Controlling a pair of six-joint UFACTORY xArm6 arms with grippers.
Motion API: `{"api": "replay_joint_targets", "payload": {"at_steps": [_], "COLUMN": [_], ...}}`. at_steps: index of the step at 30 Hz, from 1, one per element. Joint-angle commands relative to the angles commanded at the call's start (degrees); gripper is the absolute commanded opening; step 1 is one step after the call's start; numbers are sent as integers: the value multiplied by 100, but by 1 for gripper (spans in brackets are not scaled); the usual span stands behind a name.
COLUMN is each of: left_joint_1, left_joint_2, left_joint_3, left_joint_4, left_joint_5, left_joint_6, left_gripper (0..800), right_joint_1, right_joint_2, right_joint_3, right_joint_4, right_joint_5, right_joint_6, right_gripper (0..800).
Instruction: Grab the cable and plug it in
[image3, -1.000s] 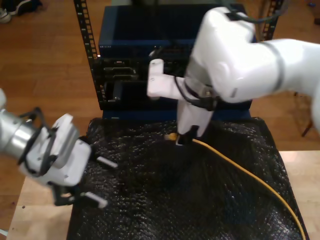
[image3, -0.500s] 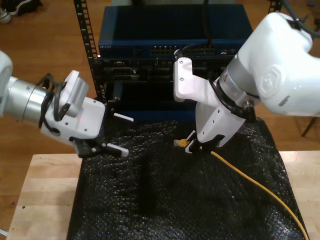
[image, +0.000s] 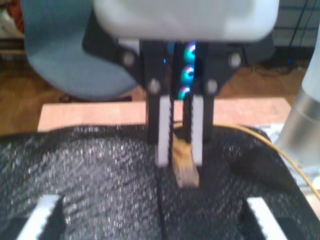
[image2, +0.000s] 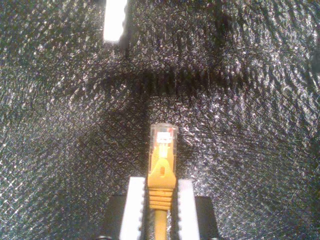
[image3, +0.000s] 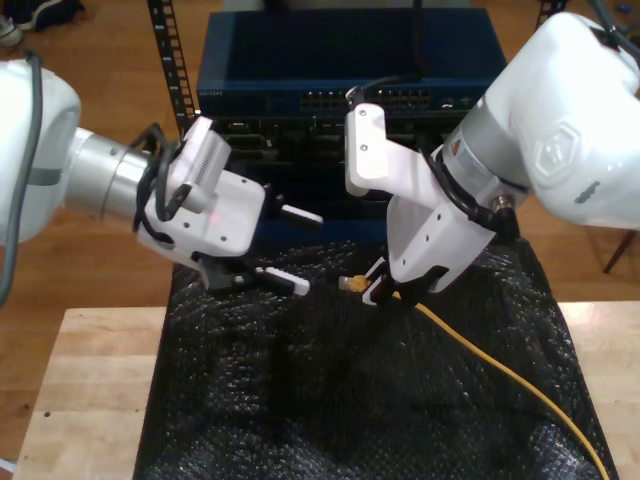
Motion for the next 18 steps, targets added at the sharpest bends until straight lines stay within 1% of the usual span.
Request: {"api": "replay_joint_targets", "payload": {"at_steps": [3,5,8,13,18], "left_joint_1": [0,0,9,9,9], "left_joint_2": [0,0,-9,-18,-9], "left_joint_3": [18,35,132,149,158], "left_joint_4": [0,0,9,9,9], "left_joint_5": [9,9,18,35,193], "left_joint_6": [9,9,9,0,18], "left_gripper": [797,797,797,797,795], "right_joint_1": [9,18,9,18,9], "right_joint_2": [18,35,114,273,352], "right_joint_3": [-26,-44,-123,-141,-220], "right_joint_4": [246,299,308,308,308], "right_joint_5": [0,-26,-35,-44,-44], "right_joint_6": [-18,-62,-105,-97,-97], "right_gripper": [7,6,6,7,7]}}
